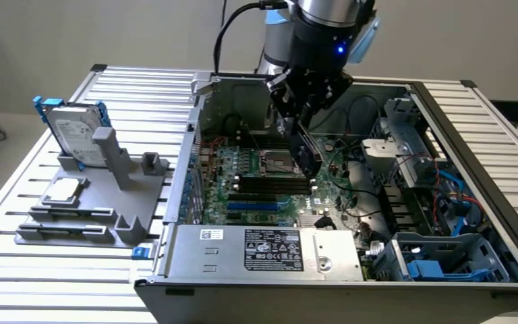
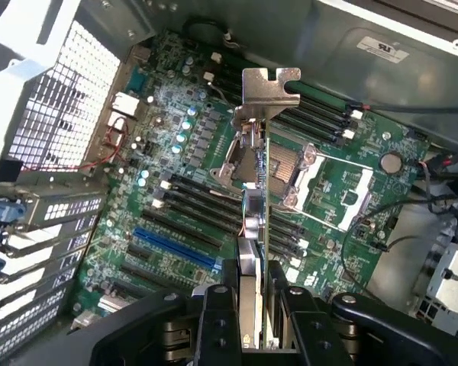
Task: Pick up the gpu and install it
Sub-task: 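Insert the gpu into the slot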
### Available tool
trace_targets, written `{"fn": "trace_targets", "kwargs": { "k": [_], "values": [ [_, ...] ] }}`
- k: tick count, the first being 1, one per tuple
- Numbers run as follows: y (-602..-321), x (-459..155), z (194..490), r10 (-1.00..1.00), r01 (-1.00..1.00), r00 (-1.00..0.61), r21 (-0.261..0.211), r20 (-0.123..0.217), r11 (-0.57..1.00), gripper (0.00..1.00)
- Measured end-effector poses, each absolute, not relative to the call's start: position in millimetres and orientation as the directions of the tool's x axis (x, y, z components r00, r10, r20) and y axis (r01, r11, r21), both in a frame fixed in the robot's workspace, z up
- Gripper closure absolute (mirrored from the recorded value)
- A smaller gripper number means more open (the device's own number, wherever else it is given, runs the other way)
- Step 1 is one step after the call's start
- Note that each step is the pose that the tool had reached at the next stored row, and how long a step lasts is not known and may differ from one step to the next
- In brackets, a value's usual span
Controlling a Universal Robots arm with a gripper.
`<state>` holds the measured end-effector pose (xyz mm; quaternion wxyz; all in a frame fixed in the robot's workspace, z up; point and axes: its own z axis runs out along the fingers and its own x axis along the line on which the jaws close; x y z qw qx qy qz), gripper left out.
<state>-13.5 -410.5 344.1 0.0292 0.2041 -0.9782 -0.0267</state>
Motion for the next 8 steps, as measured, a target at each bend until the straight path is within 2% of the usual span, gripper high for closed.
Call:
{"fn": "trace_targets", "kwargs": {
  "k": [8],
  "values": [
    [-410.6,-13.5,342.9,-0.53,-0.526,-0.847,0.072,0.042,0.847,0.73]
  ]
}}
